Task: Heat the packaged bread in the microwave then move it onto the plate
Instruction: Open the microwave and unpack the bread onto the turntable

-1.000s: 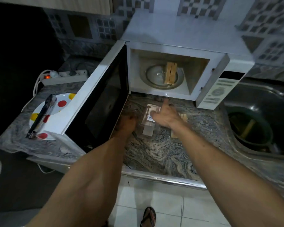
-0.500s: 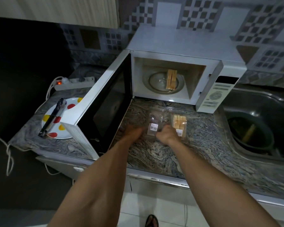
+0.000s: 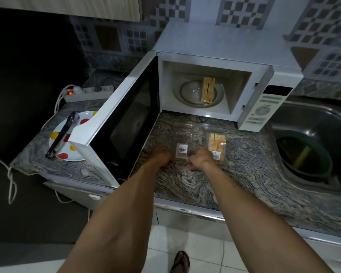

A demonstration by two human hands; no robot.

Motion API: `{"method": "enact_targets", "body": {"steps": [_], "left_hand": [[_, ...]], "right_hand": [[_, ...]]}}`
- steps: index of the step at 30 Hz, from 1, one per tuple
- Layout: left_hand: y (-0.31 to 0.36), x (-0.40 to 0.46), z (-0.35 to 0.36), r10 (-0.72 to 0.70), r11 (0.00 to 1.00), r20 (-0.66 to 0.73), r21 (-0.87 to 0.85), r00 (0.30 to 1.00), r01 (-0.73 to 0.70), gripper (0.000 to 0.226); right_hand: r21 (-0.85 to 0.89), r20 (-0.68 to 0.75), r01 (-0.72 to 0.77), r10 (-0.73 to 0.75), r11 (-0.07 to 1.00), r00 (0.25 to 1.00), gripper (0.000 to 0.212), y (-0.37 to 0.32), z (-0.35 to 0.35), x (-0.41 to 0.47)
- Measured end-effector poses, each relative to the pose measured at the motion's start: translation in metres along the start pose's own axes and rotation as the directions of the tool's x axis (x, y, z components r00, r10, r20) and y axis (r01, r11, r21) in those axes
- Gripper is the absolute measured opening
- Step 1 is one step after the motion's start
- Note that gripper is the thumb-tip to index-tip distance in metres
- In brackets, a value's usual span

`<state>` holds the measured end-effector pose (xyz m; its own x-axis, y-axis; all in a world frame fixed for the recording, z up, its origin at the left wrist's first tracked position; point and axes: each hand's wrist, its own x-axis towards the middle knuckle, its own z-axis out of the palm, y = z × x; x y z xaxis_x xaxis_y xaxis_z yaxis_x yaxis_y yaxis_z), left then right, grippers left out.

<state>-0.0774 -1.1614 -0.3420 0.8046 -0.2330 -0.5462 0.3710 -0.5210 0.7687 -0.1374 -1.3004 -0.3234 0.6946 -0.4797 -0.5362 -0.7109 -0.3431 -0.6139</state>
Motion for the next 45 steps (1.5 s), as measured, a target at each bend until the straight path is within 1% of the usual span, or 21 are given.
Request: {"method": "enact_targets", "body": {"steps": [2, 9, 13, 14, 15, 17, 18, 19, 20, 21, 22, 23, 24, 27, 29, 31, 34, 36, 39, 42, 45], "left_hand": [[0.001, 0.000, 0.001, 0.005, 1.000, -0.005, -0.008, 1.000, -0.005, 0.021], [-0.001, 0.003, 0.000, -0.001, 1.000, -0.011, 0.007, 1.000, 0.001, 0.023], [-0.003, 0.006, 0.003, 0.009, 1.000, -0.032, 0.005, 0.999, -0.009, 0.007], [-0.003, 0.007, 0.003, 0.012, 1.000, -0.028, 0.022, 1.000, -0.012, 0.008], [-0.002, 0.008, 0.002, 0.016, 0.998, -0.027, 0.055, 1.000, -0.014, 0.015], [0.000, 0.008, 0.001, 0.036, 0.990, -0.040, 0.136, 0.999, -0.030, 0.045], [0.002, 0.007, 0.001, 0.061, 0.979, -0.067, 0.200, 0.996, -0.047, 0.059], [0.005, 0.004, 0.001, 0.097, 0.959, -0.114, 0.276, 0.989, -0.062, 0.067], [0.008, 0.000, 0.002, 0.143, 0.937, -0.177, 0.342, 0.974, -0.076, 0.069], [0.015, -0.007, 0.003, 0.207, 0.915, -0.242, 0.390, 0.948, -0.100, 0.063], [0.020, -0.012, 0.005, 0.268, 0.908, -0.284, 0.395, 0.921, -0.143, 0.052], [0.025, -0.016, 0.006, 0.321, 0.903, -0.282, 0.378, 0.904, -0.203, 0.044], [0.029, -0.021, 0.010, 0.366, 0.891, -0.243, 0.372, 0.899, -0.262, 0.039], [0.035, -0.037, 0.030, 0.421, 0.813, -0.089, 0.479, 0.902, -0.332, 0.040], [0.034, -0.044, 0.049, 0.430, 0.775, 0.021, 0.504, 0.902, -0.381, 0.031], [0.030, -0.047, 0.068, 0.410, 0.778, 0.108, 0.478, 0.906, -0.409, 0.022], [0.021, -0.045, 0.086, 0.322, 0.826, 0.153, 0.438, 0.934, -0.356, 0.013], [0.018, -0.043, 0.094, 0.266, 0.871, 0.140, 0.390, 0.954, -0.300, 0.019], [0.016, -0.039, 0.097, 0.196, 0.927, 0.064, 0.313, 0.978, -0.206, 0.027], [0.012, -0.038, 0.098, 0.064, 0.982, 0.042, 0.175, 0.997, -0.071, 0.020], [0.004, -0.032, 0.099, -0.004, 0.996, 0.047, 0.087, 0.999, 0.000, 0.017]], "right_hand": [[-0.020, -0.005, -0.007, 0.007, 1.000, 1.000, 0.014, -0.001, 0.001, 0.002], [-0.025, -0.033, -0.041, 0.040, 0.999, 0.999, 0.015, -0.003, 0.004, 0.004], [-0.023, -0.031, -0.023, 0.023, 0.999, 0.999, 0.023, -0.005, 0.004, 0.000], [-0.033, -0.032, -0.010, 0.009, 0.999, 0.999, 0.023, -0.006, 0.003, -0.002], [-0.055, -0.042, 0.009, -0.011, 0.998, 0.999, 0.023, -0.006, 0.001, -0.004], [-0.097, -0.056, 0.039, -0.045, 0.995, 0.997, 0.023, -0.006, -0.006, -0.011], [-0.108, -0.055, 0.054, -0.060, 0.993, 0.997, 0.023, -0.006, -0.012, -0.014], [-0.117, -0.055, 0.077, -0.084, 0.990, 0.995, 0.022, -0.006, -0.020, -0.015], [-0.145, -0.056, 0.107, -0.116, 0.984, 0.992, 0.020, -0.005, -0.028, -0.015], [-0.191, -0.067, 0.139, -0.154, 0.972, 0.986, 0.018, -0.002, -0.040, -0.016], [-0.256, -0.065, 0.170, -0.193, 0.952, 0.979, 0.015, 0.001, -0.051, -0.016], [-0.331, -0.050, 0.200, -0.229, 0.922, 0.972, 0.012, 0.003, -0.061, -0.015], [-0.409, -0.033, 0.224, -0.259, 0.885, 0.965, 0.011, 0.008, -0.072, -0.016], [-0.566, 0.053, 0.265, -0.286, 0.781, 0.957, 0.001, 0.028, -0.088, -0.018], [-0.619, 0.071, 0.255, -0.270, 0.743, 0.960, 0.010, 0.042, -0.088, -0.017], [-0.629, 0.037, 0.255, -0.300, 0.734, 0.953, 0.012, 0.052, -0.085, -0.015], [-0.624, 0.008, 0.291, -0.366, 0.725, 0.931, 0.014, 0.057, -0.079, -0.015], [-0.594, 0.034, 0.326, -0.382, 0.736, 0.924, 0.014, 0.060, -0.077, -0.014], [-0.549, 0.086, 0.374, -0.394, 0.748, 0.915, 0.015, 0.062, -0.073, -0.012], [-0.514, 0.136, 0.405, -0.394, 0.756, 0.909, 0.016, 0.064, -0.071, -0.010], [-0.505, 0.179, 0.418, -0.382, 0.756, 0.907, 0.015, 0.064, -0.073, -0.009]]}}
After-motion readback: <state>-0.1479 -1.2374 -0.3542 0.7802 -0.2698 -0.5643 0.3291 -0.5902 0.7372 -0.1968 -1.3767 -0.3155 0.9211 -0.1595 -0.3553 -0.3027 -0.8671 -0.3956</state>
